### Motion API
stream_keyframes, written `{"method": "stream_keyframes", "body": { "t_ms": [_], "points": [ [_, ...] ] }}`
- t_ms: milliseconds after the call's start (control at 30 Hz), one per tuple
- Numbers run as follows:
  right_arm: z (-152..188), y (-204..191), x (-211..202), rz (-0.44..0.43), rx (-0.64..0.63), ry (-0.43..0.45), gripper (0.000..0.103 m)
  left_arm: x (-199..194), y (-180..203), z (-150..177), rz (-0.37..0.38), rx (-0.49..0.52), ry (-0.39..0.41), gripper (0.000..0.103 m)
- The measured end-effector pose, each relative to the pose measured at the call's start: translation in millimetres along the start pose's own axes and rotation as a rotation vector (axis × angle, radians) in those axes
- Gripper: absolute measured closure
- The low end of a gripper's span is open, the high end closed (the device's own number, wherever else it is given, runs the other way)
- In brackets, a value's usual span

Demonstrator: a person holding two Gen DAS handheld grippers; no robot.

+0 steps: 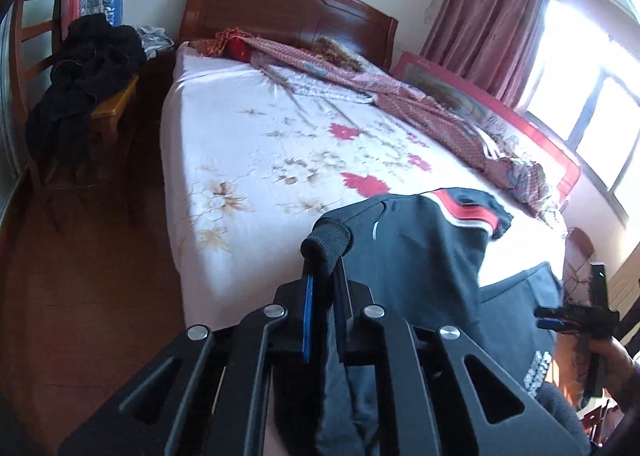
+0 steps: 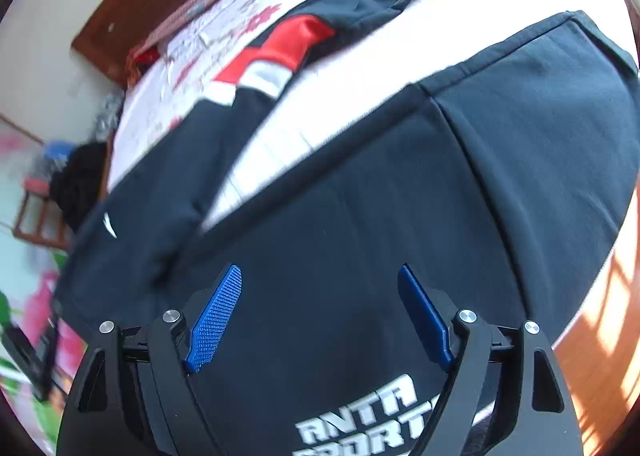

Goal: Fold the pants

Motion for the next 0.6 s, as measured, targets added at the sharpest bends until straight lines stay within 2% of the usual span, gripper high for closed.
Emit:
{"method": "stream_keyframes", "body": {
  "t_ms": [67,133,200,300,367,467,533,600],
  "points": [
    [-43,-22,0,-0.064,0.065,0.008,0.023,-17,22,-1,0.070,0.022,0.024,0.095],
    [-85,-55,13,-0.099,0.065,-0.004,0.023,-29,45,2,0.110,0.059,0.032,0.095],
    [-123,-85,34,-0.099,0.085,-0.014,0.023,-36,64,9,0.166,0.078,0.023,0.095],
    [-161,-122,81,-0.079,0.143,-0.096,0.023,-42,89,22,0.196,0.131,-0.001,0.095],
    [-172,-142,112,-0.022,0.140,-0.153,0.023,-46,99,31,0.222,0.135,-0.018,0.095],
    [-172,-164,141,0.032,0.126,-0.180,0.023,-48,109,40,0.240,0.149,-0.037,0.095],
    [-170,-174,154,0.084,0.108,-0.177,0.023,-50,113,44,0.251,0.152,-0.049,0.095],
    [-170,-181,164,0.117,0.080,-0.177,0.029,-53,115,50,0.263,0.155,-0.055,0.095]
  ]
}}
Point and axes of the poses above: each gripper's, at about its wrist camera, not at the fingertips, and x roughly the way its jaws point, y to its right, z to its underside, the point moved 3 cm from there along x, roughly the way its jaws point, and after that the axes turned 6 degrees about x, right-handed, at the moved point
